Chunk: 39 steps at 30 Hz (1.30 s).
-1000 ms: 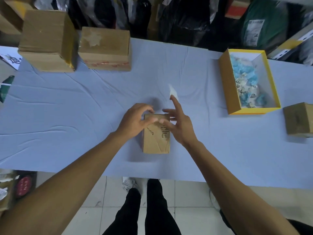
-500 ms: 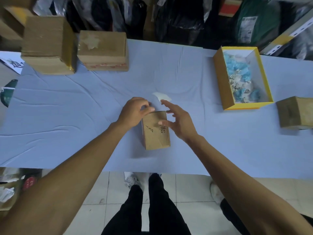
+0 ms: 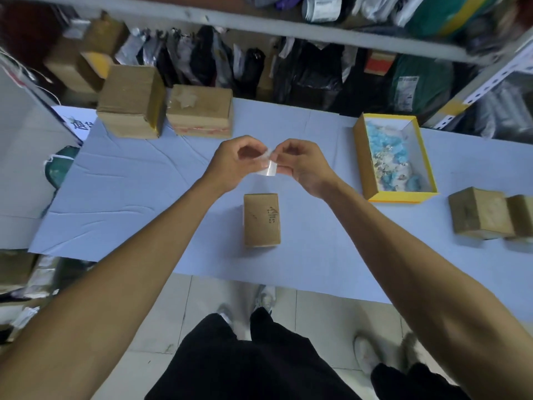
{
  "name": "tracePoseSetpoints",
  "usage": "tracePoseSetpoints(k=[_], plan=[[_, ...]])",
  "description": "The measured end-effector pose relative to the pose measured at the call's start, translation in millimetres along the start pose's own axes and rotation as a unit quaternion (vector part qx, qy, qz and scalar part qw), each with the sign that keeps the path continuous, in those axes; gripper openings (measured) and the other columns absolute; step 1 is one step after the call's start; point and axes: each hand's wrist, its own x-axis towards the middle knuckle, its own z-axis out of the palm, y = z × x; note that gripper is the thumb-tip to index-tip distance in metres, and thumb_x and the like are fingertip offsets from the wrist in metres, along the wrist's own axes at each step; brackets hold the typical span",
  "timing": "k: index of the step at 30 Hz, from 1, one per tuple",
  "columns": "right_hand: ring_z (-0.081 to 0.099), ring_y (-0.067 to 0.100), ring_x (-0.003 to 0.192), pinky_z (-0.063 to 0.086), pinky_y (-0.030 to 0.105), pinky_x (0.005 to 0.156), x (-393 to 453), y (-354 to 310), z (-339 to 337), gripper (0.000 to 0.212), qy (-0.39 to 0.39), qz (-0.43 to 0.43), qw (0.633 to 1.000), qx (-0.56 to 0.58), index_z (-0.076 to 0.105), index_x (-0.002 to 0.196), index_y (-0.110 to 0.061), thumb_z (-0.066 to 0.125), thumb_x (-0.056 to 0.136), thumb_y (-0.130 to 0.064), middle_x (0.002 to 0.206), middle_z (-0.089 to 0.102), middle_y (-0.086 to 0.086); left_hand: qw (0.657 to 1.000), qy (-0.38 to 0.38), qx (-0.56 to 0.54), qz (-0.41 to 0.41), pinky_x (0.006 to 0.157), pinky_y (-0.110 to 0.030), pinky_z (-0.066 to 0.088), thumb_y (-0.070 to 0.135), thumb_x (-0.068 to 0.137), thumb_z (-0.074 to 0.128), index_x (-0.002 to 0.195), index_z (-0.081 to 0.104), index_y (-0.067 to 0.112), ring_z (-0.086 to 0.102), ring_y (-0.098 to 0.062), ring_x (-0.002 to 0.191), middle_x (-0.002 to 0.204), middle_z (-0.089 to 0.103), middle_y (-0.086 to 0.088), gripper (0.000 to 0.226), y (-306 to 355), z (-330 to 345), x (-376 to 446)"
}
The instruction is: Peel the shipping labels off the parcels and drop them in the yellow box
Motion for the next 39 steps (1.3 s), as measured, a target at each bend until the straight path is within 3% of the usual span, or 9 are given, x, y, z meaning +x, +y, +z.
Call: tracePoseSetpoints(k=[4,9,13,17,23,28,32,35,39], plan=[[0.066,0.023,0.075,0.059,0.029,0.069,-16.3,-11.3,18.0,0.013,0.041,-0.022,0.998,-0.039,0.061,0.095,0.016,0.064,0.085,0.009,0.085,0.062,0.018,1.0,0.012,-0.016,-0.01,0.077,-0.035,0.058,0.0,0.084,0.072,0.1,0.07,0.004,0.065,-0.015,0.083,0.091,0.069,-0.007,0.017,11.8,-4.8,-17.5],[0.068,0.018,0.067,0.056,0.026,0.058,-30.6,-22.2,29.3,0.016,0.102,-0.04,0.983,-0.15,0.062,0.093,0.012,0.069,0.082,0.003,0.081,0.063,0.014,1.0,-0.029,0.001,0.004,0.084,-0.029,0.057,-0.001,0.084,0.07,0.11,0.072,0.01,0.067,-0.014,0.094,0.101,0.072,0.0,0.029,19.8,-12.9,-30.5],[0.07,0.026,0.065,0.059,0.031,0.059,-46.5,-25.2,33.6,0.049,0.106,-0.039,0.976,-0.185,0.053,0.118,-0.024,0.074,0.079,-0.004,0.079,0.067,0.019,0.999,-0.049,0.015,0.011,0.083,-0.03,0.058,-0.003,0.085,0.069,0.112,0.071,0.005,0.068,-0.018,0.094,0.099,0.072,-0.002,0.029,25.6,-18.3,-40.9],[0.069,0.017,0.054,0.059,0.029,0.055,-63.8,-20.8,43.5,0.01,0.152,-0.043,0.951,-0.265,0.071,0.087,-0.002,0.075,0.079,-0.007,0.071,0.07,0.013,0.997,-0.064,0.033,0.003,0.078,-0.025,0.058,-0.001,0.088,0.066,0.112,0.071,0.002,0.068,-0.016,0.09,0.097,0.071,-0.006,0.025,28.5,-18.6,-54.7],[0.067,0.006,0.055,0.044,0.009,0.046,-93.2,-12.1,60.1,0.009,0.179,-0.088,0.921,-0.336,0.07,0.08,-0.001,0.065,0.086,-0.006,0.07,0.071,0.011,0.998,0.033,0.048,-0.018,0.063,-0.029,0.056,0.007,0.082,0.075,0.078,0.071,0.016,0.064,-0.016,0.066,0.076,0.069,-0.004,0.01,32.6,-5.5,-63.3],[0.07,0.008,0.073,0.057,0.026,0.07,-116.3,-9.1,50.6,0.017,0.14,-0.07,0.906,-0.394,0.074,0.094,-0.011,0.06,0.091,-0.019,0.08,0.074,0.001,0.993,0.041,0.106,-0.023,0.067,-0.027,0.055,0.011,0.08,0.076,0.076,0.074,0.017,0.063,-0.014,0.068,0.075,0.07,0.0,0.008,44.3,11.9,-67.2],[0.065,0.008,0.065,0.042,0.012,0.049,-131.0,-12.3,43.6,0.021,0.195,-0.077,0.905,-0.371,0.069,0.079,-0.01,0.073,0.083,-0.031,0.069,0.071,-0.002,0.995,0.017,0.086,-0.045,0.074,-0.027,0.058,0.013,0.084,0.074,0.087,0.076,0.01,0.068,-0.018,0.08,0.086,0.073,-0.007,0.005,50.5,31.5,-74.6],[0.07,0.008,0.064,0.046,0.01,0.051,-137.9,-15.7,31.2,0.019,0.216,-0.064,0.915,-0.335,0.06,0.073,-0.01,0.07,0.085,-0.021,0.072,0.074,0.005,0.998,-0.015,0.029,-0.059,0.078,-0.03,0.06,0.013,0.091,0.065,0.093,0.074,0.0,0.07,-0.024,0.086,0.093,0.072,-0.016,0.016,59.8,50.1,-83.9],[0.072,0.019,0.063,0.059,0.031,0.061,-158.6,-16.6,6.5,0.035,0.226,-0.05,0.934,-0.274,0.05,0.109,-0.006,0.072,0.083,-0.013,0.077,0.071,0.013,0.996,-0.079,0.011,-0.047,0.077,-0.028,0.059,0.013,0.088,0.069,0.089,0.074,0.006,0.066,-0.019,0.077,0.085,0.071,-0.01,0.008,69.3,73.6,-94.9]])
